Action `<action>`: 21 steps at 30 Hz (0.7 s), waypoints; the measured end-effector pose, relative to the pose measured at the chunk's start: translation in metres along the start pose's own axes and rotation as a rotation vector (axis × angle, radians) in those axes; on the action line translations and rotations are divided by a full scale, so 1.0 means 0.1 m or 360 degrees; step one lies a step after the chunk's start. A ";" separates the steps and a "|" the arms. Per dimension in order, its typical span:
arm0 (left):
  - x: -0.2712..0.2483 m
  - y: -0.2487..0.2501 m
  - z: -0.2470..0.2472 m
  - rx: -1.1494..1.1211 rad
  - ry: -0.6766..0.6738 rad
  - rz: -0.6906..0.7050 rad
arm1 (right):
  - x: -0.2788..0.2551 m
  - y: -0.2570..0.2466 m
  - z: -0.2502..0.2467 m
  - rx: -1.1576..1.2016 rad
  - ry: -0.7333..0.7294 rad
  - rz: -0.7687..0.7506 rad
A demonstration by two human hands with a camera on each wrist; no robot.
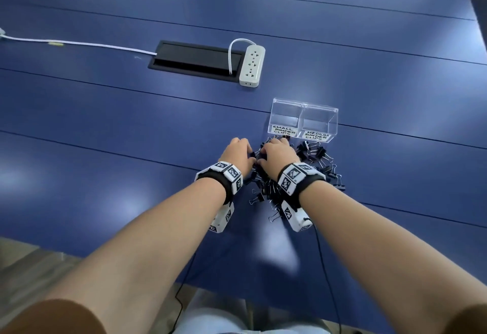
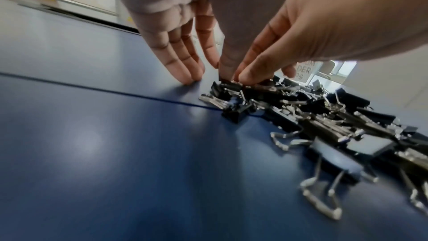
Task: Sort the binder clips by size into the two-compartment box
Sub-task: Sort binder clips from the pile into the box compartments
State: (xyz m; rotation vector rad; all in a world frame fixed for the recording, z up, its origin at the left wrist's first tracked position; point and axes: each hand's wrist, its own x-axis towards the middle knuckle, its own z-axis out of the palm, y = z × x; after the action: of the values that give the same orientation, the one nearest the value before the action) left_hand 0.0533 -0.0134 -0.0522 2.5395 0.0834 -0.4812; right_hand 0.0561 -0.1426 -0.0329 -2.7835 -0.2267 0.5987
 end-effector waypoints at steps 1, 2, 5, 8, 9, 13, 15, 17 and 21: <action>-0.02 -0.01 -0.01 -0.0061 0.0020 -0.0009 | 0.01 0.00 0.04 0.0005 0.0023 0.0010; -0.04 0.00 -0.02 -0.0137 0.0046 -0.0032 | 0.01 0.01 0.06 0.0029 0.0046 0.0022; -0.09 -0.02 -0.07 -0.0397 0.0145 -0.0198 | -0.01 0.04 0.08 0.0169 0.0087 0.0049; -0.12 -0.05 -0.14 -0.0559 0.0202 -0.0294 | -0.06 0.08 0.05 0.0323 0.0097 0.0054; -0.13 -0.06 -0.17 -0.0583 0.0208 -0.0303 | -0.07 0.09 0.05 0.0353 0.0094 0.0039; -0.15 -0.11 -0.23 -0.0695 0.0136 -0.0272 | -0.07 0.17 0.04 0.0666 0.0230 0.0090; -0.15 -0.11 -0.22 -0.0715 0.0081 -0.0260 | -0.05 0.21 -0.03 0.0932 0.0351 0.0232; -0.15 -0.09 -0.21 -0.0713 0.0083 -0.0298 | -0.01 0.24 -0.10 0.1309 0.0344 0.0398; -0.14 0.01 -0.17 -0.0468 0.0049 -0.0336 | 0.13 0.20 -0.14 0.1846 0.0227 0.0538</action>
State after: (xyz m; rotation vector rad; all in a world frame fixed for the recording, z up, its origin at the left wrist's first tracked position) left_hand 0.0455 -0.0051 -0.0332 2.2592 0.4071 -0.4726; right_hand 0.0757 -0.1619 -0.0317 -1.7069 0.4868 0.3939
